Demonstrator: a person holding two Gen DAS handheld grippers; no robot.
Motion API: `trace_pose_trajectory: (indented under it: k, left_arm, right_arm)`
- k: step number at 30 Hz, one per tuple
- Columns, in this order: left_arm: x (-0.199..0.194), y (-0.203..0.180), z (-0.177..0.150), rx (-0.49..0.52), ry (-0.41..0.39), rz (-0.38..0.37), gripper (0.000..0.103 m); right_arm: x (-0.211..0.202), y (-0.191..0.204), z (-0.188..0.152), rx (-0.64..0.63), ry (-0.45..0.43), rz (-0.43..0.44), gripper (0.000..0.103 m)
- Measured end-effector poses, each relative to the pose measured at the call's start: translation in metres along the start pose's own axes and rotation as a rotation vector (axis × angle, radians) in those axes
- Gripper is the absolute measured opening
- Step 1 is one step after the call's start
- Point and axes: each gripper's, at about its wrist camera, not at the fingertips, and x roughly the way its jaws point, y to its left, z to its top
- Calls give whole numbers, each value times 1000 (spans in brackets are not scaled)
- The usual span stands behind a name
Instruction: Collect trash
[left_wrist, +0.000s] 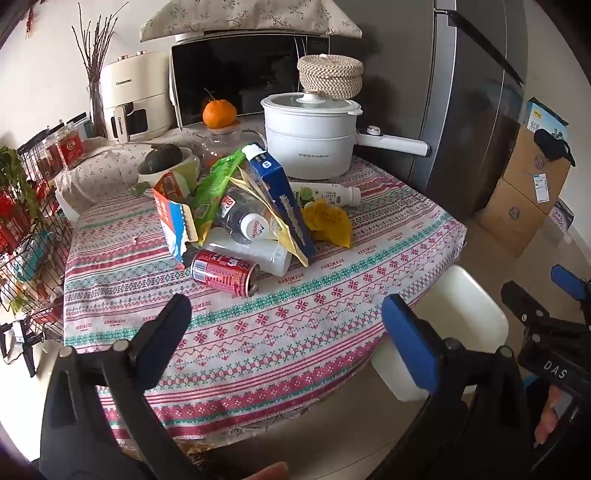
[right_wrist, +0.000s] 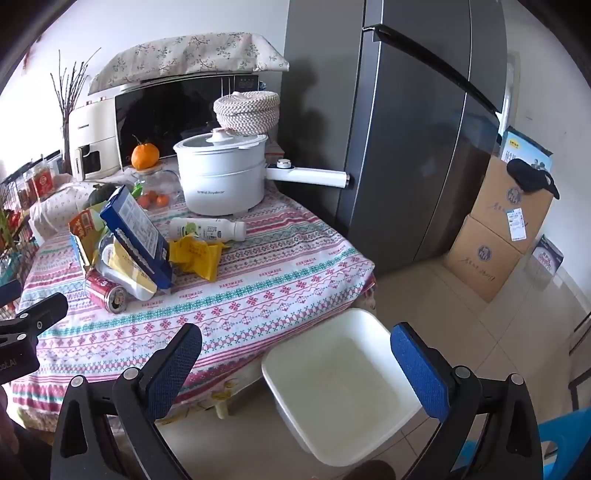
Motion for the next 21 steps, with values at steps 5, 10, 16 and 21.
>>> trace_pose_trajectory:
  k: [5, 10, 16, 21]
  left_arm:
    - [3, -1, -6, -14, 11, -1, 102]
    - [3, 9, 0, -34, 11, -12, 102]
    - [3, 11, 1, -38, 8, -7, 102]
    - [2, 12, -1, -38, 7, -5, 102]
  right_arm:
    - [-1, -2, 2, -12, -26, 4, 103]
    - [3, 8, -4, -8, 2, 12, 103]
    - [5, 7, -1, -5, 22, 25, 103]
    - [6, 7, -2, -5, 26, 25, 103]
